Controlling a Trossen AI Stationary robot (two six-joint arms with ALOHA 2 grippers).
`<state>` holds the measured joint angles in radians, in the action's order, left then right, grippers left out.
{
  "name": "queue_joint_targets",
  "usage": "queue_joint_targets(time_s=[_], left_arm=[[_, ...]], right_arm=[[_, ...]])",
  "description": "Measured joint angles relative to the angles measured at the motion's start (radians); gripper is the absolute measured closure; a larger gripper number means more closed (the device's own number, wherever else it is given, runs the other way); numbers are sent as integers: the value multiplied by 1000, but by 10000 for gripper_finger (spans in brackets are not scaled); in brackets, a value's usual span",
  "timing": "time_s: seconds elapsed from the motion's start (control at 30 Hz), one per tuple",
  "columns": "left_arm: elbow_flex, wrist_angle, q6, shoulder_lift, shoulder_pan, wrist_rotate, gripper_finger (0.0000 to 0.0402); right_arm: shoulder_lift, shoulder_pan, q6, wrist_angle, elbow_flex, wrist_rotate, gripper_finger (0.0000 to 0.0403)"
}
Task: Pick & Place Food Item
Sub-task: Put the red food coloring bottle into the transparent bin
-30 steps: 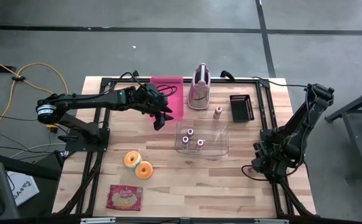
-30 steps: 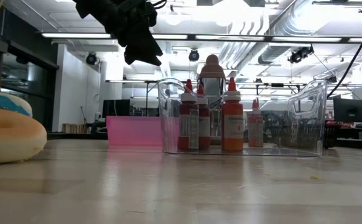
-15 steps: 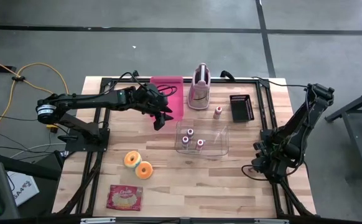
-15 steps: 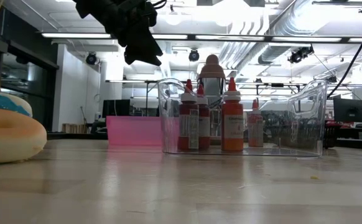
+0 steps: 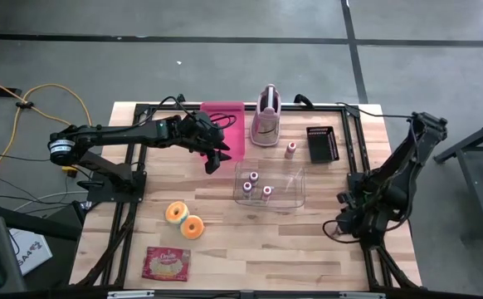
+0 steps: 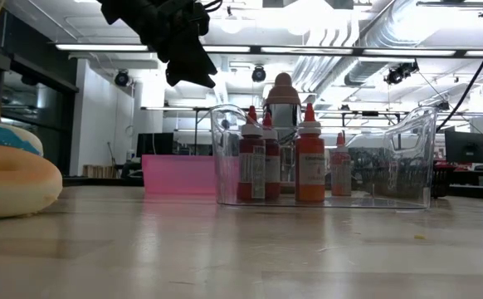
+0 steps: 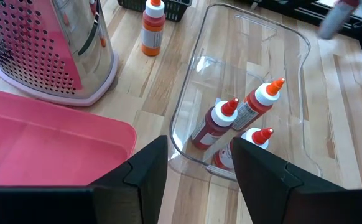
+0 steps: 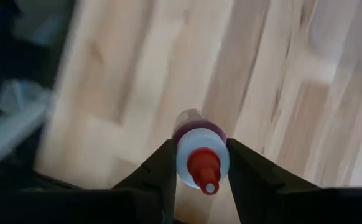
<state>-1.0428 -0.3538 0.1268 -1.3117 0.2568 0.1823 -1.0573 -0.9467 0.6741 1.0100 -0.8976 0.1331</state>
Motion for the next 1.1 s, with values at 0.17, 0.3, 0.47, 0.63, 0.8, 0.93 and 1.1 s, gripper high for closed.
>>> queue_joint_targets(time_s=[0.17, 0.3, 0.47, 0.63, 0.8, 0.93, 1.1], left_arm=[[0, 0, 0, 0, 0, 0, 228], [0, 0, 0, 0, 0, 0, 228], [0, 0, 0, 0, 0, 0, 228], [0, 0, 0, 0, 0, 0, 228], [0, 0, 0, 0, 0, 0, 228], [0, 0, 0, 0, 0, 0, 228], [0, 0, 0, 0, 0, 0, 228]], right_arm=[[0, 64, -76, 3, -113, 43, 296], [0, 106, -127, 4, -138, 43, 296], [-10, 205, -166, -26, -143, 36, 296], [-47, 355, -277, -117, -143, -38, 296], [-82, 491, -371, -202, -144, -87, 296], [-93, 589, -439, -225, -144, -89, 296], [-93, 695, -469, -230, -144, -83, 296]])
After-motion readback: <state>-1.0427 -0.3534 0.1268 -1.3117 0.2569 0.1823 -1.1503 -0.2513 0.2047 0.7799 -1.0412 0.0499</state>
